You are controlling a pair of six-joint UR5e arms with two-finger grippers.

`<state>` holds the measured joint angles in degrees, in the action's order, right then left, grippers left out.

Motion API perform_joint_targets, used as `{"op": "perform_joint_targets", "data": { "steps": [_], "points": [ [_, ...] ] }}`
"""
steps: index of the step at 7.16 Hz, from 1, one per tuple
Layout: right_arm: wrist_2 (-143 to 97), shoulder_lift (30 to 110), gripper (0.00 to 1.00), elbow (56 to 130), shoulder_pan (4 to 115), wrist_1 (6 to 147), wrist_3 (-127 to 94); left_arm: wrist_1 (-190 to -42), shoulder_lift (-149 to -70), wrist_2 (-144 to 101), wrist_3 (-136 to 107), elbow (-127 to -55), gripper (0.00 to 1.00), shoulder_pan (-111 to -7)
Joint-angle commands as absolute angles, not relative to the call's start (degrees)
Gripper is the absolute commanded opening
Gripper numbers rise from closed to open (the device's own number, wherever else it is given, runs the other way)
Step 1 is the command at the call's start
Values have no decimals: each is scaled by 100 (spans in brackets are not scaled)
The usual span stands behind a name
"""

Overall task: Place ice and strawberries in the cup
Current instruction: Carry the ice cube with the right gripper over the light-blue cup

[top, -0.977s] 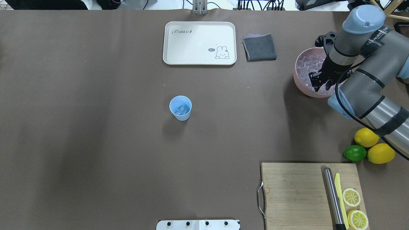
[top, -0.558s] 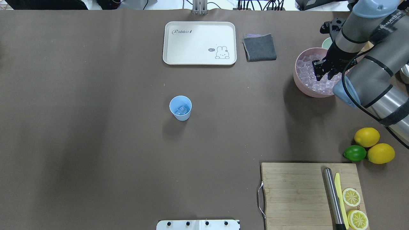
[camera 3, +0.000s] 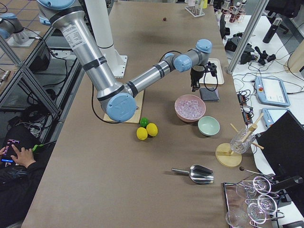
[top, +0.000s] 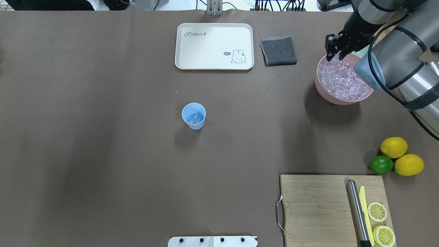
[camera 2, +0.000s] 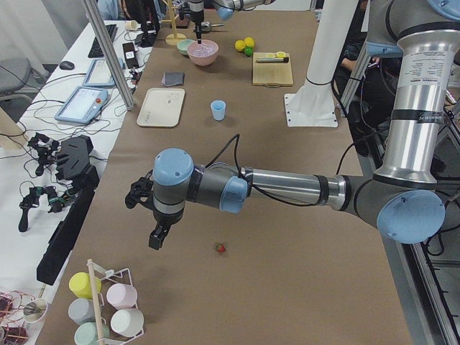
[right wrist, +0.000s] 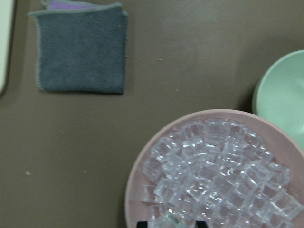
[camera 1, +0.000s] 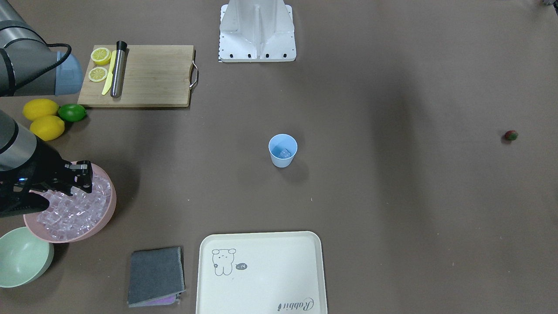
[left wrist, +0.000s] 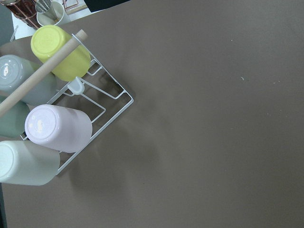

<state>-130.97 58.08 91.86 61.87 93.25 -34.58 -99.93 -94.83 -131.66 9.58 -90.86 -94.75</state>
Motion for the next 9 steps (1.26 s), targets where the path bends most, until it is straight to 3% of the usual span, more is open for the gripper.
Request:
{"op": "perform_joint_targets", "data": {
  "steps": [1, 3, 5, 9],
  "points": [
    [-13430, 5293, 0, 9464, 5813, 9290, -4755, -9993, -9483, -13166, 958, -9097, 98, -9475],
    [-12890, 4905, 0, 9476, 4691, 8166, -6669, -9993, -9475, -13166, 958, -9071, 98, -9475],
    [-11520, 4564, 0, 8898, 3679, 6955, -7749, -9984, -9475, -13166, 967, -9027, 98, -9475],
    [-10908, 4105, 0, 8403, 3191, 6961, -8024, -9984, -9475, -13166, 967, -9000, 98, -9475]
  ]
}}
